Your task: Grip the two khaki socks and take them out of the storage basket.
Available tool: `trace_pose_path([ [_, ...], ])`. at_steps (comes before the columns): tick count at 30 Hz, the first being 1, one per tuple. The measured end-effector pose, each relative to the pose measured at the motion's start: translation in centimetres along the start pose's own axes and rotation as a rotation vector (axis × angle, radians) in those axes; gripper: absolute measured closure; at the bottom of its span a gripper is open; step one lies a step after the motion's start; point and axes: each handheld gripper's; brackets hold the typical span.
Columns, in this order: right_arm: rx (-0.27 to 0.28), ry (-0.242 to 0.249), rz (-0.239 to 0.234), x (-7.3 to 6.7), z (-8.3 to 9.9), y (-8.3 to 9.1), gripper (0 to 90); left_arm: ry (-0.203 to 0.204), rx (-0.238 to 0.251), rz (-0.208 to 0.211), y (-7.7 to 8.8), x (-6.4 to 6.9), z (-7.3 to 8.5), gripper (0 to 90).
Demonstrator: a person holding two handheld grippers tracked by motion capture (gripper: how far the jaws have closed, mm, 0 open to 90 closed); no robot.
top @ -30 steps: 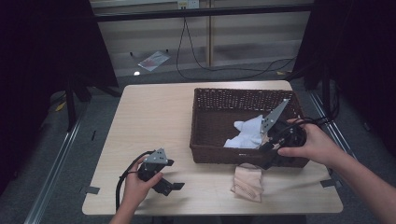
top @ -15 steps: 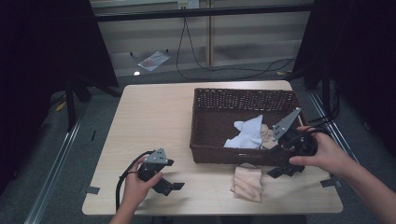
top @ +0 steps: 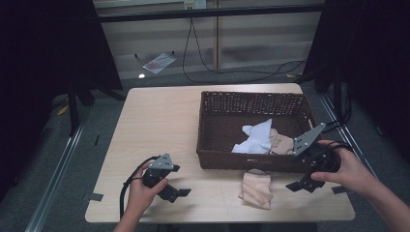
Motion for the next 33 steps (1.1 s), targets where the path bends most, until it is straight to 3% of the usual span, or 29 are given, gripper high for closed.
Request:
trace_pose_path([
  [3,0.022,0.006,-0.008,-0.2,0.7,-0.3,10.2,-0.002,0.000,0.003,0.0,0.0,0.0,3.1],
  [6,-0.013,0.008,-0.005,-0.7,1.2,-0.6,10.4,-0.006,-0.004,-0.004,0.0,0.1,-0.1,3.0],
  [11,-0.009,-0.011,-0.012,-1.0,2.0,-1.1,8.6,-0.006,-0.005,-0.005,-0.1,0.1,-0.1,3.0],
  [22,0.048,-0.030,-0.032,-1.1,4.5,-2.3,7.5,-0.005,-0.002,-0.008,0.1,0.0,-0.1,3.0],
  [33,0.064,-0.048,0.011,-1.2,6.2,-3.6,7.4,0.004,0.006,0.000,-0.1,0.0,-0.1,3.1],
])
Point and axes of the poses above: each handheld gripper's, and its own axes: y roughly backward along the jaws, z roughly out of its underside, x roughly to its right, and after that the axes turned 11 degrees about y, right-handed
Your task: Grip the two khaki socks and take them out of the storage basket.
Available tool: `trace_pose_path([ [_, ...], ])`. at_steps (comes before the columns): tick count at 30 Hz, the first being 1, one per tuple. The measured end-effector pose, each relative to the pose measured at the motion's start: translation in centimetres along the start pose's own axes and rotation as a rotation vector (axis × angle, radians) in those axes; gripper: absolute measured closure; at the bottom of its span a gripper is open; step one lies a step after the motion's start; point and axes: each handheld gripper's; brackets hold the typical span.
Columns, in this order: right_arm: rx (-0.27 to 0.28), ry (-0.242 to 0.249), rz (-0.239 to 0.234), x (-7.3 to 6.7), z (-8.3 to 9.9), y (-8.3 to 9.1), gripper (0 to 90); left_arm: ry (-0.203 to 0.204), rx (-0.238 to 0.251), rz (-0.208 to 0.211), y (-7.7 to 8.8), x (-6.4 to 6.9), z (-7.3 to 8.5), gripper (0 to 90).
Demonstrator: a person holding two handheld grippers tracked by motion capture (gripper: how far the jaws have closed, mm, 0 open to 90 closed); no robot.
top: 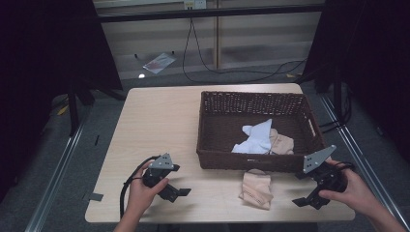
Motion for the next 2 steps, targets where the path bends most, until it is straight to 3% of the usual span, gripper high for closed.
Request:
trace_pose_path([
  [2,-0.003,-0.002,0.002,-0.08,0.11,-0.28,7.4,-0.010,-0.011,-0.009,0.09,0.00,-0.04,3.0],
])
Point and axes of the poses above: each handheld gripper's, and its own axes: y roughly backward along the jaws, z roughly out of its underside, x roughly to its right, and after that the axes turned 11 degrees about y, right-handed
